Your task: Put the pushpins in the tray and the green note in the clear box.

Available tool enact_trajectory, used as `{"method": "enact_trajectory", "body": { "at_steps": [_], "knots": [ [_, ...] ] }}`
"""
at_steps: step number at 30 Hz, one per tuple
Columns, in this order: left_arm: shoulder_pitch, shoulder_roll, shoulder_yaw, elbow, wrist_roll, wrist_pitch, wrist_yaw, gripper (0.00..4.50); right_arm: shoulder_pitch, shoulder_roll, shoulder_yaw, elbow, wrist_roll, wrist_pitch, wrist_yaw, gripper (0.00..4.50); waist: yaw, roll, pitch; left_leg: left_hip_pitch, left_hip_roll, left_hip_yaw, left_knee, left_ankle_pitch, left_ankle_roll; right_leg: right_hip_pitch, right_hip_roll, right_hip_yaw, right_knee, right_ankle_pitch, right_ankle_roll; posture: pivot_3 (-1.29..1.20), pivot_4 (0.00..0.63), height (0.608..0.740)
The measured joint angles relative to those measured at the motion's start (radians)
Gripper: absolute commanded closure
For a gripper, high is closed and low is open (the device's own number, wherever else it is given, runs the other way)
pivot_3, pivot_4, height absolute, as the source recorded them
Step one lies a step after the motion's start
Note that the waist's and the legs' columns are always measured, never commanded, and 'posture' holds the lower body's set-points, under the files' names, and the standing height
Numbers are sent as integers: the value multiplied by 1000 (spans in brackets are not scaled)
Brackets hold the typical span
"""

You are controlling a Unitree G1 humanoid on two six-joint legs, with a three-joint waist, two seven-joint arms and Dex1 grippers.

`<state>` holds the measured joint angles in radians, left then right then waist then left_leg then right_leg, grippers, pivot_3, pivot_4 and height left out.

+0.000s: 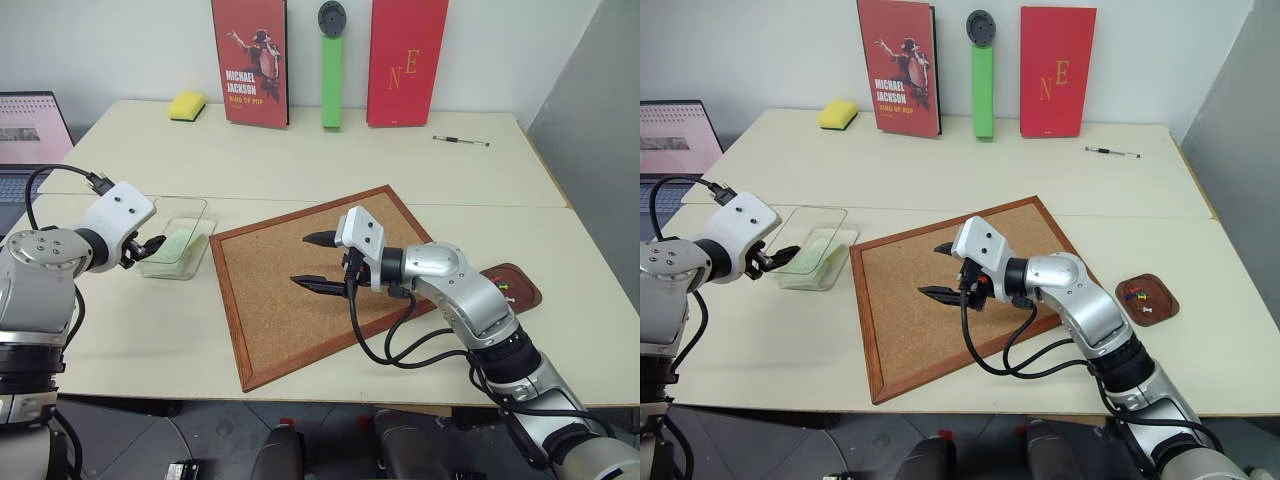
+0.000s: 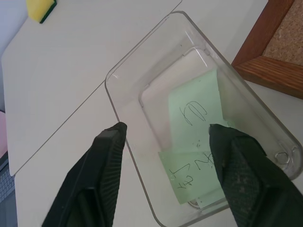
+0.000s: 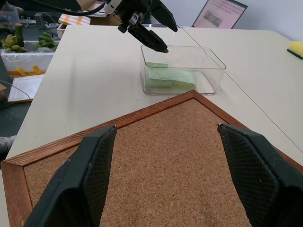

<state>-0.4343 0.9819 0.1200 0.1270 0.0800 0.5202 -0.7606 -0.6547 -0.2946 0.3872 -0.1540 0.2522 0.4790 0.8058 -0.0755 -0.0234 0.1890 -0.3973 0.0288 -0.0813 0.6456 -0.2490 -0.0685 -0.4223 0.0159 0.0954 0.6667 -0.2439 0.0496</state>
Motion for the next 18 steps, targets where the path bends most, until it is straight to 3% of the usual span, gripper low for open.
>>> {"method": "enact_trajectory", "body": {
  "at_steps": [2,10,18],
  "knots": [
    [-8,0,0,0,-9,6,-3,417,0,1,0,0,0,0,-1,885,0,0,0,0,0,0,0,0,0,0,0,0,0,0,0,0,150,740],
    [-75,-48,43,-45,-130,91,-11,417,19,8,-13,-13,1,0,-28,885,1,0,0,0,0,0,0,0,0,0,0,0,0,0,0,0,150,740],
    [-139,-218,77,-166,-293,132,9,417,108,-19,-149,-151,22,38,-113,885,14,0,0,0,-1,0,1,0,0,0,0,1,0,0,0,0,150,740]
  ]
}}
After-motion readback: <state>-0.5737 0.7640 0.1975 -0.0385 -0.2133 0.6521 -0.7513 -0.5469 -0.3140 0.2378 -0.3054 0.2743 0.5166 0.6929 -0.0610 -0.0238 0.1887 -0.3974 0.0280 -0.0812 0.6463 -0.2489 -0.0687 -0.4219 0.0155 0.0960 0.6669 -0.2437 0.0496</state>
